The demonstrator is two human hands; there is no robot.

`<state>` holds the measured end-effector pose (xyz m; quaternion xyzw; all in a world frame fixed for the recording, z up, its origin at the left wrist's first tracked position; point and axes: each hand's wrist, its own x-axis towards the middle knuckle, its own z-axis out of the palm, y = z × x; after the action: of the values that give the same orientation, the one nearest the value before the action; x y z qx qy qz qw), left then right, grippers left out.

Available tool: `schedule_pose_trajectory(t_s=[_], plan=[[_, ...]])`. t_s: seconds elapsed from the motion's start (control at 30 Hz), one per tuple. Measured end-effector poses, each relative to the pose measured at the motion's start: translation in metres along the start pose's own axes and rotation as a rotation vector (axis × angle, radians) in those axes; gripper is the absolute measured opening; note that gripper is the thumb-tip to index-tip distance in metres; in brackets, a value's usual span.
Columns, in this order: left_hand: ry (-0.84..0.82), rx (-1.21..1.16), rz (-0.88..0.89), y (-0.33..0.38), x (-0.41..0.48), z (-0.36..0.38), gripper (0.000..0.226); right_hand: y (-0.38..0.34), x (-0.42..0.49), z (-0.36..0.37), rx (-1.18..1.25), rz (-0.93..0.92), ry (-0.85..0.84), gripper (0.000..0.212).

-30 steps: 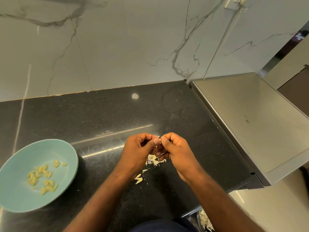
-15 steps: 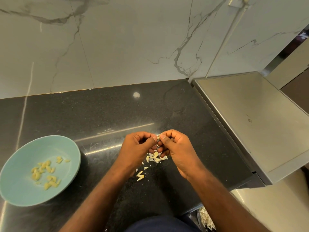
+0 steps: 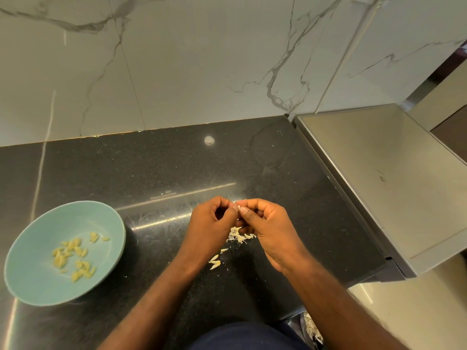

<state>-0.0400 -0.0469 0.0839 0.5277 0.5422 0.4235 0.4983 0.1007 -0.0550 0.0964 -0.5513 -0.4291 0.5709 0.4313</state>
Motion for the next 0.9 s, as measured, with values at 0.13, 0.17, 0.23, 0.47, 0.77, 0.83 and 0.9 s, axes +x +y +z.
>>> schedule_pose_trajectory(t_s=[0.13, 0.17, 0.23, 0.47, 0.77, 0.83, 0.9], plan=[[0.030, 0.051, -0.028, -0.003, -0.001, 0.002, 0.029, 0.004, 0.001, -0.003, -0.043, 0.004, 0.029, 0.017], [0.053, 0.073, -0.034, -0.005, -0.001, 0.002, 0.033, 0.004, 0.001, -0.004, -0.055, 0.007, 0.043, 0.018], [0.078, 0.115, -0.050, -0.010, 0.001, 0.002, 0.027, 0.004, 0.002, -0.005, -0.052, 0.008, 0.061, 0.021], [-0.051, 0.176, 0.076, -0.009, 0.000, -0.003, 0.019, 0.001, 0.003, -0.014, -0.132, -0.014, 0.049, 0.006], [-0.172, 0.485, 0.344, -0.014, 0.009, -0.014, 0.003, 0.000, 0.001, -0.017, -0.325, 0.132, -0.137, 0.017], [-0.236, 0.537, 0.421, -0.013, 0.010, -0.018, 0.008, 0.000, 0.000, -0.015, -0.320, 0.170, -0.193, 0.020], [-0.292, 0.556, 0.447, -0.012, 0.009, -0.021, 0.012, 0.000, -0.001, -0.013, -0.298, 0.190, -0.228, 0.022]])
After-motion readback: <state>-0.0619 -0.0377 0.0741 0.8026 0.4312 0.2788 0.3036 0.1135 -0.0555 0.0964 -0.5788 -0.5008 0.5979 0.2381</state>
